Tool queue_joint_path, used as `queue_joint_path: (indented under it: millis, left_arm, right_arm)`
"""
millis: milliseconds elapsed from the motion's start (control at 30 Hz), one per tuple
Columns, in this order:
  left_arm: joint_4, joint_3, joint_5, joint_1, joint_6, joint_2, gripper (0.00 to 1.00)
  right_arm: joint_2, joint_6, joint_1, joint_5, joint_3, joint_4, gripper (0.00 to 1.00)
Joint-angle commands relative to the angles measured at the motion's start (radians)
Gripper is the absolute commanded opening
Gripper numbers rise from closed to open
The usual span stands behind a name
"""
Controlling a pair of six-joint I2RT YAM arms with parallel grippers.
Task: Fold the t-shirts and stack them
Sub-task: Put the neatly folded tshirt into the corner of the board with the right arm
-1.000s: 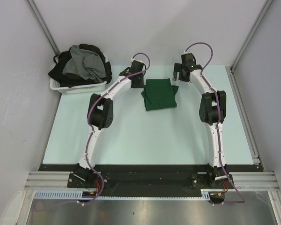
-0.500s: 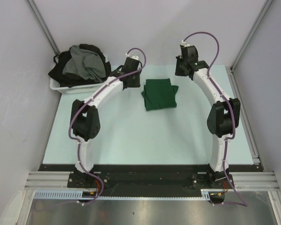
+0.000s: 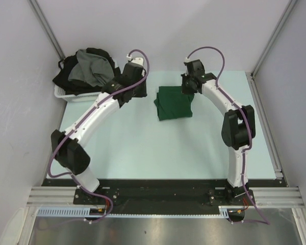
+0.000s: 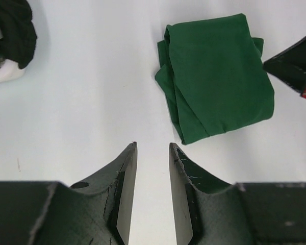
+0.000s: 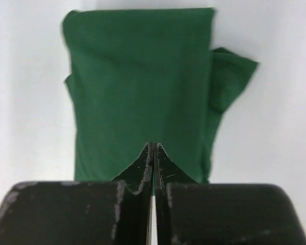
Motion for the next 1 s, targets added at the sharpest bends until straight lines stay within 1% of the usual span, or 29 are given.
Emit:
queue_joint_path:
  millis: [0, 133, 233, 367, 500, 633, 800, 967]
  left_arm:
    - [-0.019, -0.055, -0.03, -0.007, -0.023, -0.084, 0.37]
    - [-0.03, -0.079, -0.03, -0.026, -0.031, -0.118, 0.36]
    - [-0.028, -0.086, 0.001, -0.049, -0.029, -0.133, 0.37]
    - [-0.062, -0.049, 0.02, -0.101, -0.011, -0.158, 0.37]
    - [-0.09, -0.03, 0.0, -0.153, -0.006, -0.196, 0.37]
    - [-0.097, -0.052, -0.014, -0.167, -0.006, -0.235, 0.38]
    - [-0.117, -0.052, -0.039, -0.17, 0.004, -0.259, 0.38]
    - [-0.137, -0.007, -0.043, -0.17, 0.015, -0.25, 0.38]
  right_arm:
    - [0.006, 0.013, 0.04, -0.033, 0.018, 0.048, 0.0]
    - [0.041, 0.023, 0.068, -0.03, 0.026, 0.04, 0.0]
    - [0.058, 0.02, 0.082, -0.027, 0.006, 0.051, 0.0]
    - [0.081, -0.009, 0.089, 0.001, -0.02, 0.085, 0.0]
    - [0.11, -0.04, 0.091, 0.015, -0.022, 0.102, 0.0]
    - [0.153, -0.066, 0.091, 0.062, -0.031, 0.119, 0.0]
    - [0.176, -0.069, 0.1, 0.084, -0.052, 0.152, 0.0]
    - [0.196, -0.053, 0.103, 0.084, -0.066, 0.149, 0.0]
